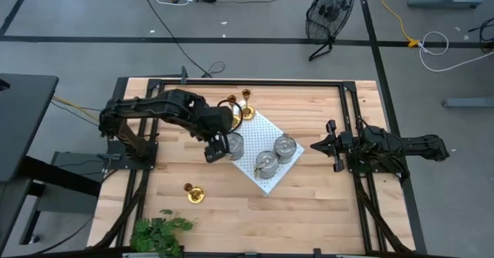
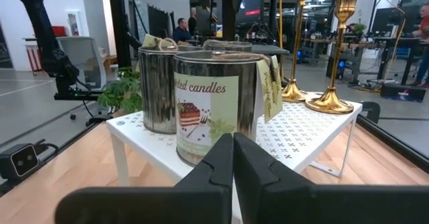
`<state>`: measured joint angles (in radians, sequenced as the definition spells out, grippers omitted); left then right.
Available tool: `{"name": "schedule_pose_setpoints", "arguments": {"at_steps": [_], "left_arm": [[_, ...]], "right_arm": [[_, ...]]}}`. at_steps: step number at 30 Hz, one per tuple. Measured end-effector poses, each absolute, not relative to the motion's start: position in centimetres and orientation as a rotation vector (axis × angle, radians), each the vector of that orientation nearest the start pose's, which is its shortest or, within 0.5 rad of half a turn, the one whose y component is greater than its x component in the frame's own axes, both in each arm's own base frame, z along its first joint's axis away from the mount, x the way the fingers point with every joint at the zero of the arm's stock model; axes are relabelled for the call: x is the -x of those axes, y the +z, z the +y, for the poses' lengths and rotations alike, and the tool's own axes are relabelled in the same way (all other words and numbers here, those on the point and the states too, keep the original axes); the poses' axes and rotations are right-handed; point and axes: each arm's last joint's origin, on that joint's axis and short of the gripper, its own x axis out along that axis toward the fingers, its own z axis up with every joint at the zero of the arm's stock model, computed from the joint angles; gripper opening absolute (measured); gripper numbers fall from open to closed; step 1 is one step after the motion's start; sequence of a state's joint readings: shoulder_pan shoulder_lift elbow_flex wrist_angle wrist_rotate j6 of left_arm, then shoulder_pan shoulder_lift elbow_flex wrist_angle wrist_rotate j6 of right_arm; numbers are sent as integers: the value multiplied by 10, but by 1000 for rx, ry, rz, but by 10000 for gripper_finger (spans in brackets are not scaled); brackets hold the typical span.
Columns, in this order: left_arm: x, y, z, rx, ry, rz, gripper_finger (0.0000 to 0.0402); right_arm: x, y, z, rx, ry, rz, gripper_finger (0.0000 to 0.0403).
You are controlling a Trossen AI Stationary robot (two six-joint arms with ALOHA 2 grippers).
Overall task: Pick & Place candle stick holders
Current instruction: Put the scented candle on the shelf
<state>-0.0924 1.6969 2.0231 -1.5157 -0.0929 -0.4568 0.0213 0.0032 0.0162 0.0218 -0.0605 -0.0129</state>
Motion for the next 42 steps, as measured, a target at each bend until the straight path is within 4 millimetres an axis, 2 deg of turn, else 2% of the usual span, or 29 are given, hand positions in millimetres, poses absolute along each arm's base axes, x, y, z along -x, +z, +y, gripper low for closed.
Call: {"name": "schedule_pose_setpoints", "arguments": {"at_steps": [11,21,25,28,34,42], "left_arm": [[-294,411,-16,102,189,1220,208],[-299,407,-9,-14,119,1243,144],[-301,408,-9,-15,117,1220,127],[-310,405,-9,4,118,1189,124],[-312,400,-10,-30,94,1226,116],[-307,400,-6,-38,109,1268,65]], "right_arm": [[-97,171,4,14,81,-35,16],[-97,171,4,14,81,-35,16],[-97,171,4,14,82,-35,16],[-97,171,4,14,81,-35,16],[-97,171,4,13,81,-35,16],[-97,171,4,14,81,-35,16]]}}
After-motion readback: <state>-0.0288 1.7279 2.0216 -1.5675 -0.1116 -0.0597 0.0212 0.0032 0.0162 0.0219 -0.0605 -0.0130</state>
